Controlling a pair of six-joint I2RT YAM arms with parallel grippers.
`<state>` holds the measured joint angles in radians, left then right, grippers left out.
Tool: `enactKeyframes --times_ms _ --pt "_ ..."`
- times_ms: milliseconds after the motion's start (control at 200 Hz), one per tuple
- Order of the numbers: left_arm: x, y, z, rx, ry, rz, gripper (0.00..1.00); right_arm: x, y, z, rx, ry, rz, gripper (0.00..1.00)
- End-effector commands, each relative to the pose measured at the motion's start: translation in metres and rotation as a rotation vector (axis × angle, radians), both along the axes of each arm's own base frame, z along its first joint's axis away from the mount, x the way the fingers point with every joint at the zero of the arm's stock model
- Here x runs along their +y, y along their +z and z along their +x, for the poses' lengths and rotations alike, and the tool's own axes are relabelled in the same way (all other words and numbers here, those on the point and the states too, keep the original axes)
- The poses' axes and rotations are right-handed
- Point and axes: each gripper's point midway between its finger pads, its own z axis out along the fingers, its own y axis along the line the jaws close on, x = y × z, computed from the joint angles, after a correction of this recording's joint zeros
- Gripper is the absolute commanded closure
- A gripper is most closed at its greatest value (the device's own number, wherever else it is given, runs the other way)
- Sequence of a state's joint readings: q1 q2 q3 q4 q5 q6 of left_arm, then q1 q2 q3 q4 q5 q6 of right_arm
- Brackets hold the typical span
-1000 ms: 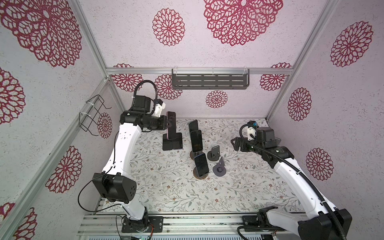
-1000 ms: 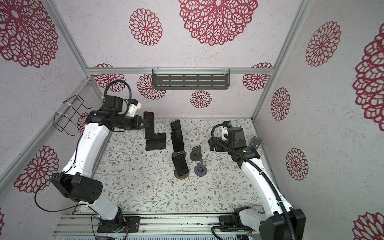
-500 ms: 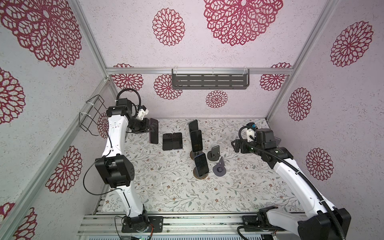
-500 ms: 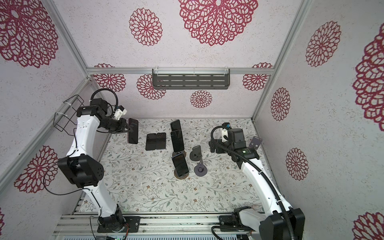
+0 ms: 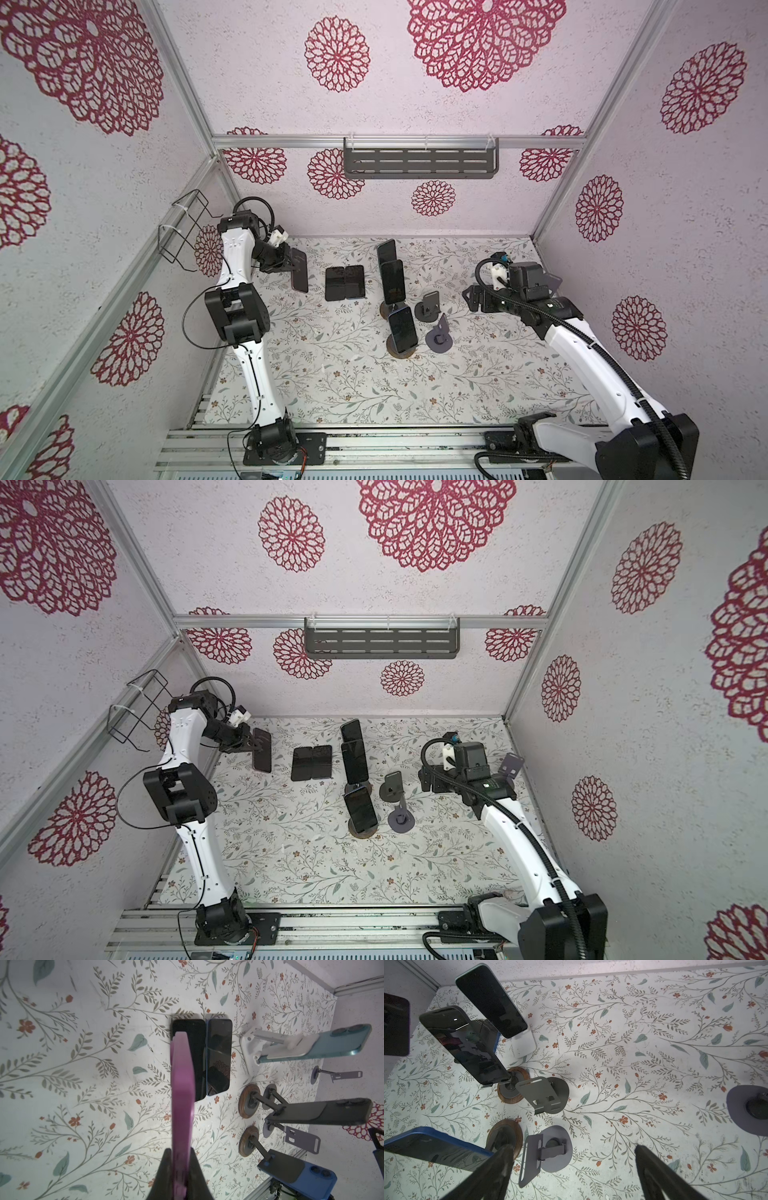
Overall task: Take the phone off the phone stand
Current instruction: 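Lower the pink-edged phone onto the table beside the black phone with the left gripper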
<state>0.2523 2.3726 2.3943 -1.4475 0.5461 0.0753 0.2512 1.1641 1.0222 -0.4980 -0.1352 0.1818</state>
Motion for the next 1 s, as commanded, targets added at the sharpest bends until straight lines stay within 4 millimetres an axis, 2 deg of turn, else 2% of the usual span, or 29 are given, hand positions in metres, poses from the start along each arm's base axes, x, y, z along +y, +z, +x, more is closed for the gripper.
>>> enactKeyframes --times_ms 0,155,310,485,991 --pt "0.001 0.001 0.019 -0.047 0.028 -0.037 1.00 -0.001 0.004 0.001 -0.008 -0.015 0.019 0.06" --pt "-0.003 -0.012 0.031 -0.052 0.043 -0.050 1.00 -0.002 0.002 0.000 -0.003 -0.025 0.016 0.06" --pt "-0.011 -0.041 0.036 -0.014 0.013 -0.019 1.00 -0.004 -0.001 0.000 0.003 -0.034 0.012 0.06" --pt "-0.021 -0.064 0.039 0.018 -0.004 -0.013 1.00 -0.005 -0.003 0.001 0.006 -0.038 0.004 0.06" --pt "-0.027 -0.097 0.045 0.047 -0.004 -0.016 1.00 -0.008 -0.007 0.002 0.008 -0.056 -0.008 0.06"
